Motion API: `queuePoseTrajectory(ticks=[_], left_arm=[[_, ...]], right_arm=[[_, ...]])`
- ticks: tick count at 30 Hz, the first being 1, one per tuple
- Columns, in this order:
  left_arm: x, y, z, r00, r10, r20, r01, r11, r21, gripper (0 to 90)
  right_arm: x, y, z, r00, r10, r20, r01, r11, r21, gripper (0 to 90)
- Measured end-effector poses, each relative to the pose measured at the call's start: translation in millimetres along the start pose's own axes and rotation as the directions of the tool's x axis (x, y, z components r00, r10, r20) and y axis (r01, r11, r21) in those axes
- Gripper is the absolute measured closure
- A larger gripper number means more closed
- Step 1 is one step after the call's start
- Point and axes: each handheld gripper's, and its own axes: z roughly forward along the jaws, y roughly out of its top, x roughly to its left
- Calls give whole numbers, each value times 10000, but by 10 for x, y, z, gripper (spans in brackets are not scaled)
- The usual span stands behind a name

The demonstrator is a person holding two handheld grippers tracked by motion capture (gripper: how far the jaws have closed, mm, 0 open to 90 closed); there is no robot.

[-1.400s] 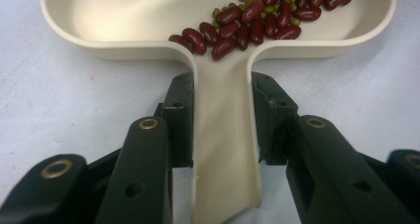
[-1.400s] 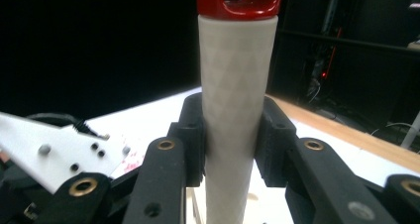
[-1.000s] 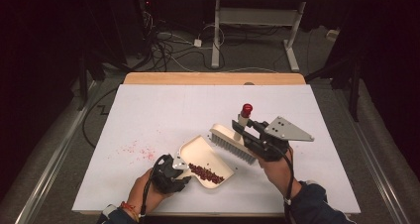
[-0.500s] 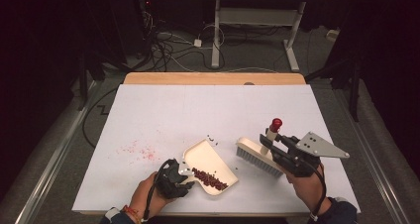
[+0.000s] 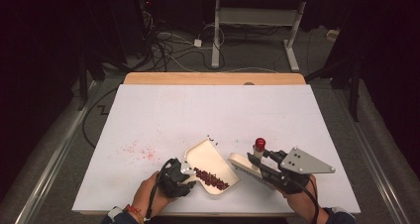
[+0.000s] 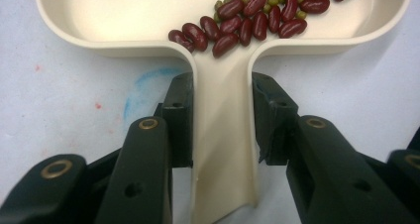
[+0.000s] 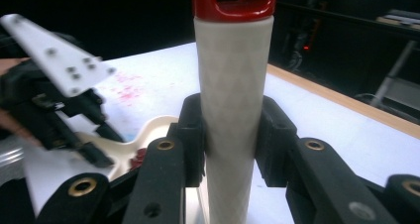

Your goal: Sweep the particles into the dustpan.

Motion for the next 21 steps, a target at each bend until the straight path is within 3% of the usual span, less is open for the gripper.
queuePoseTrajectory(ticks=[3, 7, 10, 21], left_arm=[[11, 1, 3, 10000, -12, 32, 12, 10000, -4, 634], [12, -5, 1, 10000, -15, 30, 16, 10000, -43, 635], [31, -16, 2, 9999, -61, 102, 62, 9999, -97, 635], [137, -79, -30, 9990, -421, -118, 419, 9990, -145, 636]], right_arm=[[57, 29, -4, 9982, 181, -578, -197, 9994, -274, 697], [49, 60, -45, 9982, 110, -595, -145, 9982, -586, 697], [-12, 88, -93, 9987, 129, -497, -172, 9961, -861, 696], [-272, 67, -85, 9992, 121, 381, -87, 9960, -890, 696]])
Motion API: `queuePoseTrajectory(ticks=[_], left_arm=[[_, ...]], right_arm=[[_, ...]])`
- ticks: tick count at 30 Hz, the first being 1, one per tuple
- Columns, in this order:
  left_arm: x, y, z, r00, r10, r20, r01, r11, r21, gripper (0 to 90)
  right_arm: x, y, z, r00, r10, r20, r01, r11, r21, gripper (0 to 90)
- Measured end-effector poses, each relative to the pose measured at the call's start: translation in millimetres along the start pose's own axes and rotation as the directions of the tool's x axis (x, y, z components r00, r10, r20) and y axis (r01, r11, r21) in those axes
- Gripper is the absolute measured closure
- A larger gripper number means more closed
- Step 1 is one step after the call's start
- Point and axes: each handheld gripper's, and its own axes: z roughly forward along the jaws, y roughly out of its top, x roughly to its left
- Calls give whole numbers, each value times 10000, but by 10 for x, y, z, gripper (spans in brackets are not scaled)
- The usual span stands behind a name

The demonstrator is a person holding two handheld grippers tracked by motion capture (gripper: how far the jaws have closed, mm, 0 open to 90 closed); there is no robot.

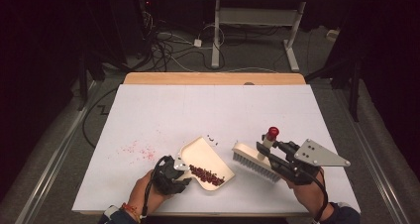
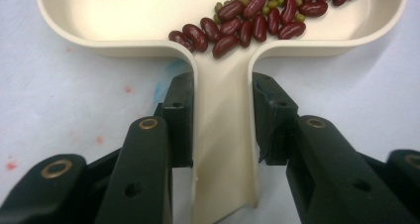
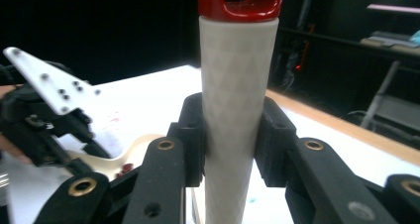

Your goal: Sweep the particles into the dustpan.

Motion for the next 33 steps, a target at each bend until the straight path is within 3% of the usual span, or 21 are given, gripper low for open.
queuePoseTrajectory(ticks=[9, 33], left_arm=[[153, -65, -34, 9988, -482, -126, 482, 9988, -69, 636], [360, -139, -94, 9948, -975, -279, 971, 9952, -143, 637]], right_arm=[[-172, 10, 100, 9986, 39, 526, -34, 9999, -104, 696], [-438, 54, 513, 9970, 126, 768, -126, 9999, 1, 695]])
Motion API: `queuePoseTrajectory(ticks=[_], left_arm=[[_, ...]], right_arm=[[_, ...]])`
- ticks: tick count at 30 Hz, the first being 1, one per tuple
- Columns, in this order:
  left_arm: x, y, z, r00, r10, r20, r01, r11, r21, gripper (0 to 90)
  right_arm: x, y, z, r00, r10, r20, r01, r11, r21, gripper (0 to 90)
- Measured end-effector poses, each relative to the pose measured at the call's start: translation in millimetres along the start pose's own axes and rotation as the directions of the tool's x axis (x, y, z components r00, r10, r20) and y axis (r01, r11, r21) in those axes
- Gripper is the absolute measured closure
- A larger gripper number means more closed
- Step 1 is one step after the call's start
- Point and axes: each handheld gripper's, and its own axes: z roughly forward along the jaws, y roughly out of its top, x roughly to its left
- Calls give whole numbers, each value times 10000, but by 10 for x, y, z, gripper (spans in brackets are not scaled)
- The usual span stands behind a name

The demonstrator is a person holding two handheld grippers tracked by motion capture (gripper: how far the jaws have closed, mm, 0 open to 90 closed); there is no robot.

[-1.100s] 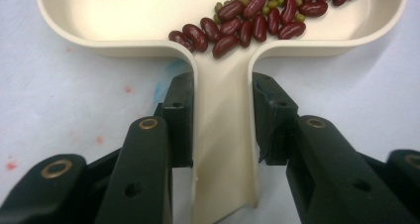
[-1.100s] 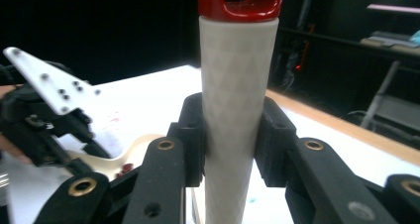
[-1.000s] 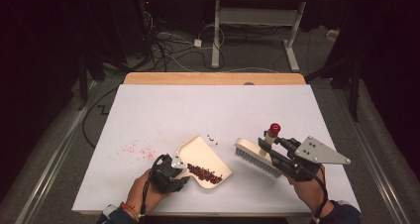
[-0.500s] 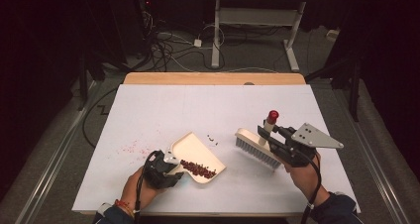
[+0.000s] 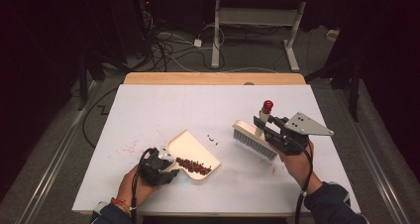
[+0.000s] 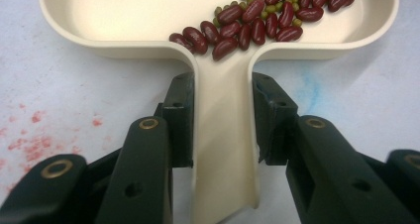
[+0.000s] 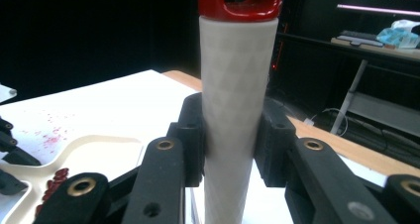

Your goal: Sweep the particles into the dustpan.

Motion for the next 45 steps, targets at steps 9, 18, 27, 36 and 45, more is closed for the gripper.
queuePoseTrajectory(ticks=[9, 18, 27, 36, 45], left_arm=[[69, -5, -12, 9999, -156, -38, 156, 9998, -79, 637], [99, 1, -12, 9997, -249, -76, 248, 9997, -89, 637], [115, 7, 3, 9995, -327, -4, 327, 9994, -111, 637], [99, 36, 30, 9994, -322, -112, 321, 9995, -78, 637], [89, 63, 38, 9996, -257, -135, 256, 9996, -82, 637]], right_arm=[[-133, -5, 277, 9996, 153, 245, -152, 9999, -28, 695], [-81, 26, 511, 9992, 344, 226, -344, 9994, -24, 695], [74, 10, 782, 9973, 506, 529, -500, 9987, -129, 695], [365, -25, 908, 9974, -217, 685, 218, 9998, -9, 695], [509, -30, 927, 9995, -224, 218, 223, 9997, 16, 691]])
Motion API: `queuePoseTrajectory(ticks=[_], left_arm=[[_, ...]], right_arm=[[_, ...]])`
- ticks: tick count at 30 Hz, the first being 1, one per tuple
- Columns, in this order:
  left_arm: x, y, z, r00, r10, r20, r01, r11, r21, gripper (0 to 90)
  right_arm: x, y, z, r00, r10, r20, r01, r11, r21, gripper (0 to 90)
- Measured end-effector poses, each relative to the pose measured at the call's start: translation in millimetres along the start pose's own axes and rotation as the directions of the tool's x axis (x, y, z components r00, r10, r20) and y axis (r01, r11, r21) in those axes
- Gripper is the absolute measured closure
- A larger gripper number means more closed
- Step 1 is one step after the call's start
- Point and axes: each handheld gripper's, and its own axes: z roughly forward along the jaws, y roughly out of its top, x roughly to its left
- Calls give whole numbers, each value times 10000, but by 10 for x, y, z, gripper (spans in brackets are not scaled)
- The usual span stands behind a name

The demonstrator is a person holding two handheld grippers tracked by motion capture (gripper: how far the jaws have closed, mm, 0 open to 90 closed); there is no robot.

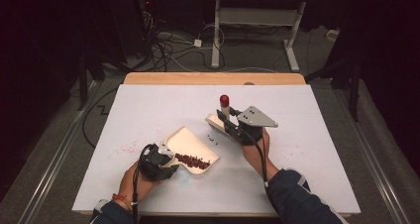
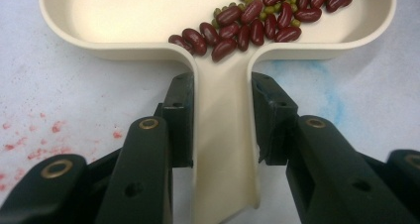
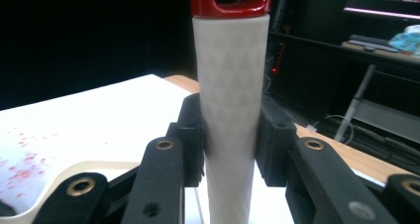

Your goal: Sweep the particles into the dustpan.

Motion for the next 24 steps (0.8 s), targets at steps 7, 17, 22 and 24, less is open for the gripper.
queuePoseTrajectory(ticks=[7, 17, 22, 24], left_arm=[[0, 2, 6, 10000, 25, -6, -25, 10000, 9, 637], [-6, 18, 18, 10000, 61, 10, -61, 10000, 24, 637], [-14, 28, 22, 10000, 33, -2, -33, 10000, -13, 636], [-14, 33, 20, 10000, 57, 6, -57, 10000, -30, 637]], right_arm=[[-6, 12, -23, 9999, 114, -23, -114, 9999, -100, 695], [-23, 14, -11, 9999, 154, -6, -154, 9998, -123, 696], [26, 17, -14, 9996, 128, -264, -131, 9999, -85, 695], [39, 17, -14, 9994, 127, -307, -129, 9999, -82, 694]])
